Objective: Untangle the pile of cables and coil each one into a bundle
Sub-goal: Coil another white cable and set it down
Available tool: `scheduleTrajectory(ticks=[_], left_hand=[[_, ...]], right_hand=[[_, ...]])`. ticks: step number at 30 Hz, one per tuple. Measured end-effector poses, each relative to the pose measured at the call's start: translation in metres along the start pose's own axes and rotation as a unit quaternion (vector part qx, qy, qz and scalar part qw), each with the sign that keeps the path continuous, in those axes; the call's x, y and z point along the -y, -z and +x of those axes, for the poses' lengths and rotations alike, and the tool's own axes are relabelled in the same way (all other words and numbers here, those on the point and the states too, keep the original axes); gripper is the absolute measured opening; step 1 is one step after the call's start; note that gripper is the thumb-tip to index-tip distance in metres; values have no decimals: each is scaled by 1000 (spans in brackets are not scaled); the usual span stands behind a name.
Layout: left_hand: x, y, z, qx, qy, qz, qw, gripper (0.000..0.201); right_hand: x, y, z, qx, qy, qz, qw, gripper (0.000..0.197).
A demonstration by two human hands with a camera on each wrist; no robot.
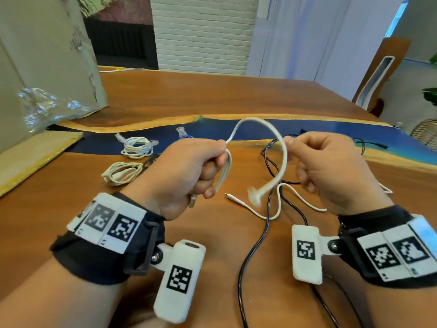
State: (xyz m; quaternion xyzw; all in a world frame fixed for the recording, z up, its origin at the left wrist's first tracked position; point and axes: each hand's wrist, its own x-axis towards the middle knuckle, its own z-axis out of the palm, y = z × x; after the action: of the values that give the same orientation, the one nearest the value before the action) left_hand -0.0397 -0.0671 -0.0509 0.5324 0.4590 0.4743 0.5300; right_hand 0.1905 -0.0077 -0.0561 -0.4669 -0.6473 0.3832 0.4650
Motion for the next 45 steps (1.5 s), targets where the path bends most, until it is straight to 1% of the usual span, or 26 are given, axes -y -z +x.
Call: scheduleTrajectory(ticks=[2, 3, 5, 7, 9, 11, 12, 14, 16, 18, 21, 23, 25, 29, 31, 33, 36, 38, 40, 42, 45], left_hand=[[1, -1, 1, -14, -1, 12, 1000, 46], [2, -2, 2, -19, 0, 18, 1000, 43], [3, -3, 3, -21, 1, 38, 999, 39], [5, -4, 3, -22, 0, 64, 998, 39], [7, -6, 4, -19, -2, 84, 996, 38], [8, -8, 3, -8, -1, 99, 995, 38], [9, -8, 3, -2, 1, 106, 994, 39], [9, -8, 2, 11, 6, 109, 994, 39], [6, -7, 1, 21, 7, 84, 996, 40], [2, -4, -2, 32, 3, 33, 999, 43], [-2, 0, -4, 55, -7, -34, 998, 46], [-2, -1, -5, 73, -14, -73, 995, 44], [-3, -2, -6, 85, -21, -111, 990, 40], [-2, -6, -6, 96, -37, -155, 982, 37], [-1, -8, -5, 94, -44, -162, 981, 38], [0, -9, -4, 77, -59, -152, 984, 41], [4, -10, 0, 40, -90, -121, 988, 43], [7, -10, 3, 26, -119, -95, 988, 42], [9, -11, 4, 15, -138, -64, 988, 41], [8, -12, 4, -2, -142, -18, 990, 41], [6, -14, 3, -25, -156, 47, 986, 39]], right_hand=[[2, -2, -1, -25, 39, 58, 997, 18], [5, -4, -3, -19, 46, 96, 994, 16], [10, -13, -6, 30, 30, 174, 984, 22], [13, -22, -9, 86, 5, 214, 973, 35], [10, -30, -11, 106, 28, 188, 976, 36], [7, -38, -13, 103, 65, 152, 981, 41], [6, -41, -14, 103, 78, 159, 979, 39], [6, -42, -16, 108, 106, 185, 971, 27], [6, -39, -17, 105, 150, 151, 971, 21], [6, -36, -16, 111, 172, 96, 974, 24], [5, -37, -15, 113, 168, 57, 978, 30], [6, -40, -16, 114, 167, 64, 977, 25], [8, -42, -17, 108, 164, 90, 976, 19], [8, -50, -19, 82, 132, 152, 976, 21], [6, -54, -20, 87, 107, 184, 973, 20], [6, -55, -20, 119, 75, 211, 967, 21], [7, -54, -21, 170, 21, 247, 954, 32], [8, -54, -22, 180, 16, 255, 950, 38], [6, -56, -21, 165, 37, 217, 961, 35], [3, -57, -19, 135, 51, 178, 973, 30], [1, -59, -17, 114, 42, 185, 975, 23]])
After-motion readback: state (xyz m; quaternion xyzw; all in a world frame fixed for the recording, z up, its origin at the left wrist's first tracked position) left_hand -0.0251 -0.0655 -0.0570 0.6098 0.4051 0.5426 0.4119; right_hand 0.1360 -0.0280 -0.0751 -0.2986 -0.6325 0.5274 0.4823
